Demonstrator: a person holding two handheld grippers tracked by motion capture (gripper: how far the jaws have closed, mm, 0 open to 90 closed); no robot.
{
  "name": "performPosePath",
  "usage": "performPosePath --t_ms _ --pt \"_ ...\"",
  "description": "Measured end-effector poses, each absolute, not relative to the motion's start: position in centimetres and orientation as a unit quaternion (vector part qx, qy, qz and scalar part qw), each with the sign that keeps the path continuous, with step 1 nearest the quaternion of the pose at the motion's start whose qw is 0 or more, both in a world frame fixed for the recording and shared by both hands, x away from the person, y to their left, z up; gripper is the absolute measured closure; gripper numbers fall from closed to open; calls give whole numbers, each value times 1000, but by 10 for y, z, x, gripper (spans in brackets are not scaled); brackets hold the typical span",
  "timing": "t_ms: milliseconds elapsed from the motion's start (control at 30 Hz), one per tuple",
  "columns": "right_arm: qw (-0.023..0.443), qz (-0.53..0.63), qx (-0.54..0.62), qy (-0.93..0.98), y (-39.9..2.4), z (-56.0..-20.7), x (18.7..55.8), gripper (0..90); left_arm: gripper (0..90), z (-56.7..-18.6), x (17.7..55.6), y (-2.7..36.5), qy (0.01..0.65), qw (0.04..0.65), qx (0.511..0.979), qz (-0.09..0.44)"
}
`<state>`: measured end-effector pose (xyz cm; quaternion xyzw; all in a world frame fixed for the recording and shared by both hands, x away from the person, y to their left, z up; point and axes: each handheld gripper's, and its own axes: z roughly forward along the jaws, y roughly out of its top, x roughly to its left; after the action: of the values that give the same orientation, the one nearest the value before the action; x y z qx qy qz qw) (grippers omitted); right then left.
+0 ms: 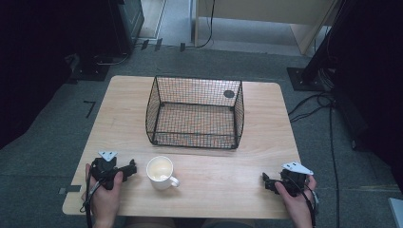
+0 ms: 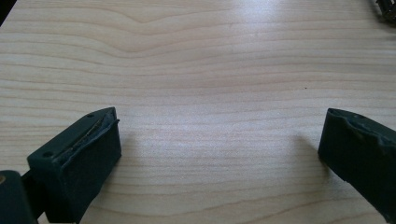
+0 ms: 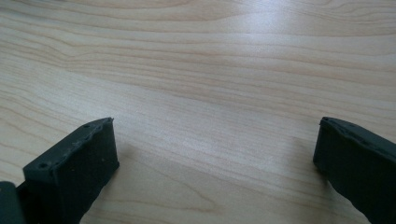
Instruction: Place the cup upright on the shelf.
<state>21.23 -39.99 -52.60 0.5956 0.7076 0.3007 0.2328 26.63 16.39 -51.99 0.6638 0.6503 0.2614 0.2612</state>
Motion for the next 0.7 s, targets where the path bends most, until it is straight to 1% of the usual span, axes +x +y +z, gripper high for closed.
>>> performPosePath --t_ms 167,300,433,700 --pt "221 309 595 709 -387 -522 214 12 0 -520 266 164 651 261 663 261" --pt "230 313 588 709 -376 -515 216 32 0 -520 266 164 650 261 664 261" --pt "227 333 577 711 -363 -503 220 37 0 -520 266 164 651 261 664 261" --pt "215 357 560 716 -342 -489 224 51 0 -520 266 164 650 261 664 261"
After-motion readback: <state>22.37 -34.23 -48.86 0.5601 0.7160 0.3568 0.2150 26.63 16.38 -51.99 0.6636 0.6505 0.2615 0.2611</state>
